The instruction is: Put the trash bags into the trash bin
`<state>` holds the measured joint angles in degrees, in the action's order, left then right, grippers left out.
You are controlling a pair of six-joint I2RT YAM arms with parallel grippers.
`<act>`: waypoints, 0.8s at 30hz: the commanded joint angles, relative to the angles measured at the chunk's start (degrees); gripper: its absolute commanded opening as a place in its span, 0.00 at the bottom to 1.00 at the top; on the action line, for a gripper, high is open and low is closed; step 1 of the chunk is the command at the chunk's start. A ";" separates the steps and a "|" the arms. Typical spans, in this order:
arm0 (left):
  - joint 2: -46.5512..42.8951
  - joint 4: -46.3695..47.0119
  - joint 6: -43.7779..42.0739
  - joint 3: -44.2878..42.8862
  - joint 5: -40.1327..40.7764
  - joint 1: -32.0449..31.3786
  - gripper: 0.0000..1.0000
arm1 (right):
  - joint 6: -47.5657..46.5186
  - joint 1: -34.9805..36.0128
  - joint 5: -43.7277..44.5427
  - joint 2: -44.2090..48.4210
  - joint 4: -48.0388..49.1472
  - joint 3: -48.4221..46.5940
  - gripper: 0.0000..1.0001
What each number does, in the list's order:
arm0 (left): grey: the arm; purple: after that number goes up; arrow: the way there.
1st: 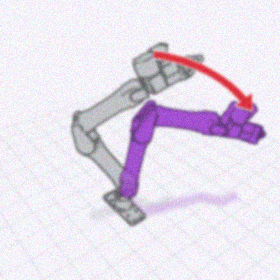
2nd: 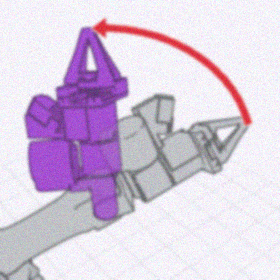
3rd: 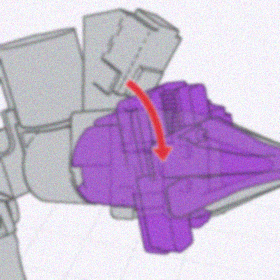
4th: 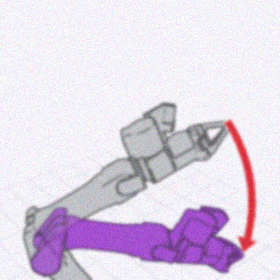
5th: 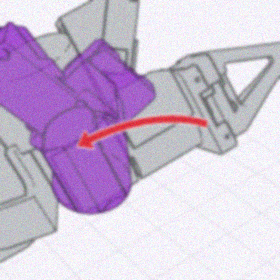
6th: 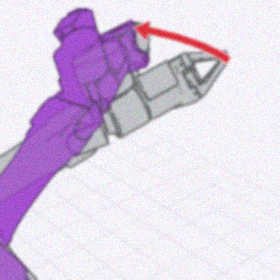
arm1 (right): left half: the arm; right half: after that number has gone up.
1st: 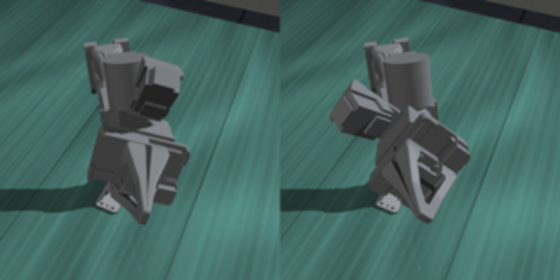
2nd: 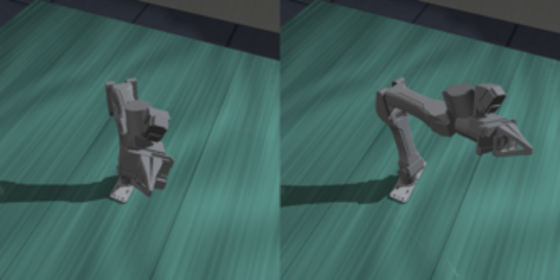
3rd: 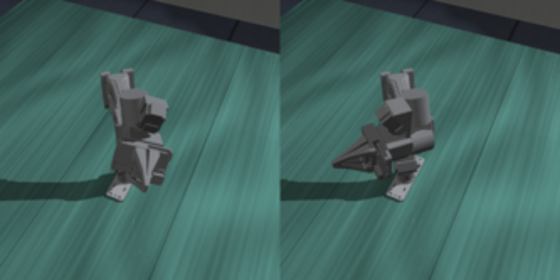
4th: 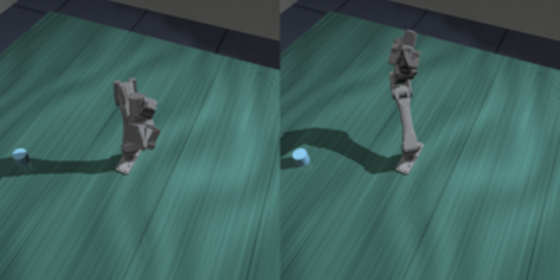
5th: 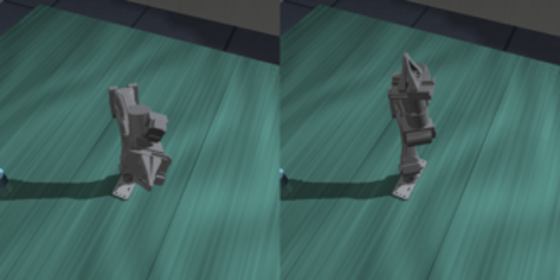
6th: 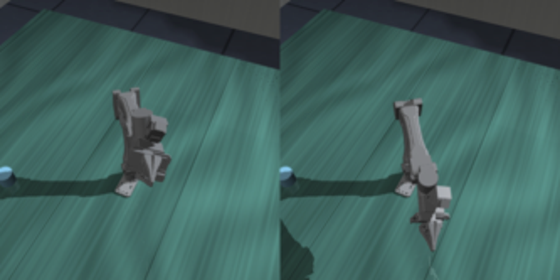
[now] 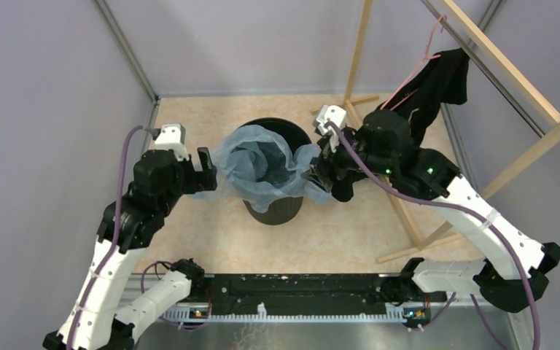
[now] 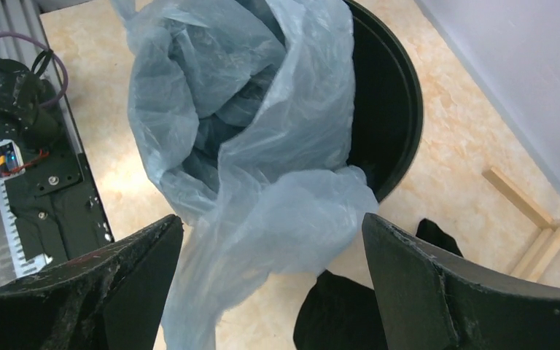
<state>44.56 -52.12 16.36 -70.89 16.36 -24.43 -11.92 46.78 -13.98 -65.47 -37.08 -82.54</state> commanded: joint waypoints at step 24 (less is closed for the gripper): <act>6.27 5.32 0.64 -0.53 -0.20 1.54 0.70 | 4.17 8.78 31.68 -4.18 12.03 0.62 0.05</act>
<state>50.24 -50.52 17.98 -69.54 18.92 -23.59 -9.76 56.75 16.71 -69.76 -28.12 -82.00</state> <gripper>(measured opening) 0.744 0.057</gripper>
